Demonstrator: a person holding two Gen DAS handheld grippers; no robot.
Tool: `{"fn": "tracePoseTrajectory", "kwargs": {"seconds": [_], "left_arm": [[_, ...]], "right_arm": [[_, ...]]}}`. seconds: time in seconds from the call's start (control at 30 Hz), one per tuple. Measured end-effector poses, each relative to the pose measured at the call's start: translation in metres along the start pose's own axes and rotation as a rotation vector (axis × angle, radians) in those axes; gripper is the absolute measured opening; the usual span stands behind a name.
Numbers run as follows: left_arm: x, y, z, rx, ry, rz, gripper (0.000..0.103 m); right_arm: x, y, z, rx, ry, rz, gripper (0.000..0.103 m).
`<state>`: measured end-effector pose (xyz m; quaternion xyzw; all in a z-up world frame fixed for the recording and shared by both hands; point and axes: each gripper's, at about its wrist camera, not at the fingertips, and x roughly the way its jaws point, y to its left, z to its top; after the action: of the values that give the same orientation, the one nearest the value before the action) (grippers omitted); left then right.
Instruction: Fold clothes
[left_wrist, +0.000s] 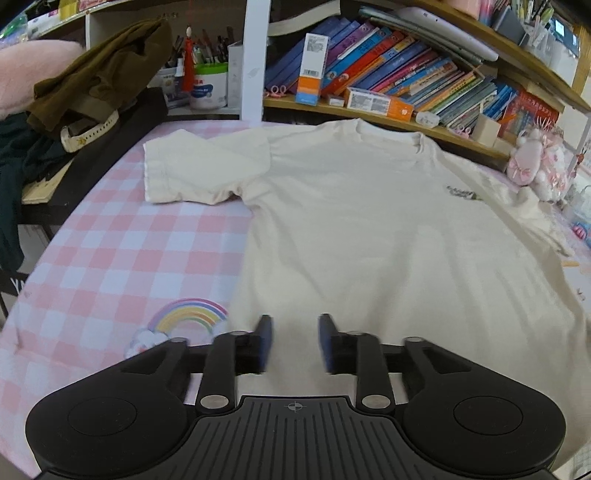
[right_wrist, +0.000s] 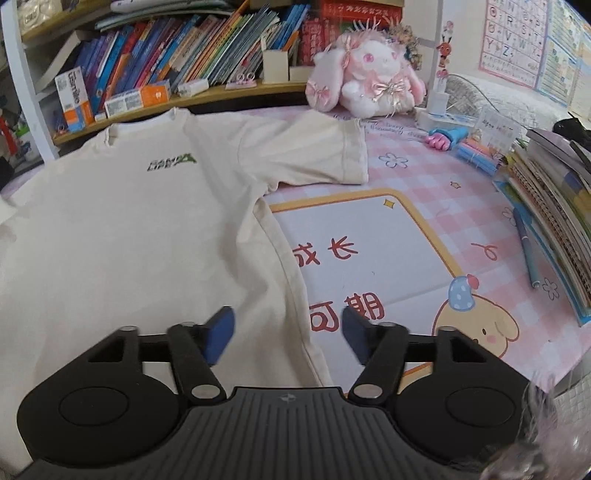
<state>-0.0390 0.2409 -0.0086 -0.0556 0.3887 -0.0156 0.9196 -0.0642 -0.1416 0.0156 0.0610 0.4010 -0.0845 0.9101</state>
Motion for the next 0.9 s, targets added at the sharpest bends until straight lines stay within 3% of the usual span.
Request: {"fn": "tracePoseTrajectory", "kwargs": {"seconds": [0.07, 0.13, 0.4, 0.6, 0.9], "left_arm": [[-0.007, -0.012, -0.003, -0.006, -0.027, 0.017, 0.069], [-0.013, -0.025, -0.005, 0.005, -0.060, 0.037, 0.077], [-0.031, -0.076, -0.015, 0.035, -0.077, 0.086, 0.088], [-0.038, -0.113, -0.036, 0.147, -0.025, 0.082, 0.092], [-0.038, -0.128, -0.038, 0.200, -0.022, 0.061, 0.094]], "right_arm": [[0.001, 0.002, 0.000, 0.001, -0.005, 0.003, 0.082], [0.003, 0.006, -0.001, -0.014, -0.006, 0.012, 0.085], [0.006, 0.002, -0.007, -0.126, -0.026, 0.034, 0.094], [0.005, -0.009, -0.018, -0.143, -0.011, 0.074, 0.096], [0.000, -0.013, -0.027, -0.163, 0.003, 0.103, 0.097]]}}
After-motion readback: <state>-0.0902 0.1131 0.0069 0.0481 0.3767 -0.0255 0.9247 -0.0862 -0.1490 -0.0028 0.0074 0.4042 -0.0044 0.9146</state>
